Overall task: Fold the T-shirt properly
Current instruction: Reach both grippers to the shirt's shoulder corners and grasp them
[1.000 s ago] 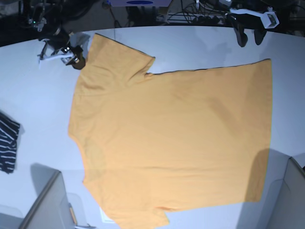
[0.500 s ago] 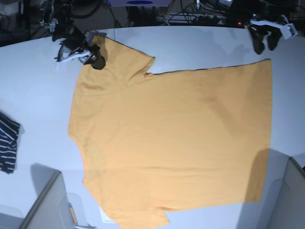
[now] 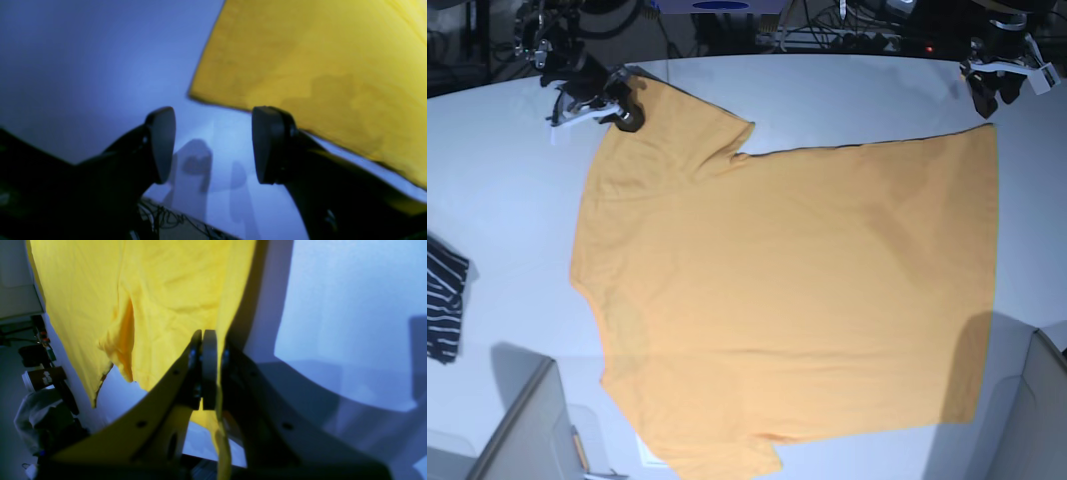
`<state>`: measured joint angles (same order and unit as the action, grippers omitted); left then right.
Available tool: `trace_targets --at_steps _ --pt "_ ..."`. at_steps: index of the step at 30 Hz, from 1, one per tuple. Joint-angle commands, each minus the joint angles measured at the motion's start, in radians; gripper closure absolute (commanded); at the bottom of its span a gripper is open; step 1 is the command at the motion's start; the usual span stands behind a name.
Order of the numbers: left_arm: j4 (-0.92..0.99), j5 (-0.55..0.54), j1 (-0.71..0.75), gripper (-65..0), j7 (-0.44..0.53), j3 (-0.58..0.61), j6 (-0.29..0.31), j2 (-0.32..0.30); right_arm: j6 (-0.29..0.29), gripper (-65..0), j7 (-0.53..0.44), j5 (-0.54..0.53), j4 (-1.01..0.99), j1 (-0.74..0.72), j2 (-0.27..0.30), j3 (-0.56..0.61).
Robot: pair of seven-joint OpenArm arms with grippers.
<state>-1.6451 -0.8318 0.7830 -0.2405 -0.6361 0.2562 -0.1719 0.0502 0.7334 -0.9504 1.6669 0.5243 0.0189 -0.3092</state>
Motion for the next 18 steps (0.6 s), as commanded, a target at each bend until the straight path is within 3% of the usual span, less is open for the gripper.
trace_targets --at_steps 1,11,15,18 --pt "-0.005 -0.008 0.008 -35.1 0.019 -0.011 0.002 -0.007 -0.043 0.0 0.036 0.057 -0.006 0.013 0.003 0.003" --pt "0.101 -0.034 -0.078 -35.1 0.013 -0.067 0.002 -0.010 -0.046 0.0 0.036 0.057 -0.006 0.013 0.003 -0.002" --pt "0.164 -0.162 -0.139 -35.1 -0.155 -0.087 0.002 -0.041 -0.046 0.0 0.036 0.057 -0.006 0.012 0.005 -0.002" --pt "0.197 -0.175 -0.195 -35.1 -0.247 -0.123 0.002 -0.053 -0.046 0.0 0.036 0.057 -0.006 0.012 0.005 0.002"
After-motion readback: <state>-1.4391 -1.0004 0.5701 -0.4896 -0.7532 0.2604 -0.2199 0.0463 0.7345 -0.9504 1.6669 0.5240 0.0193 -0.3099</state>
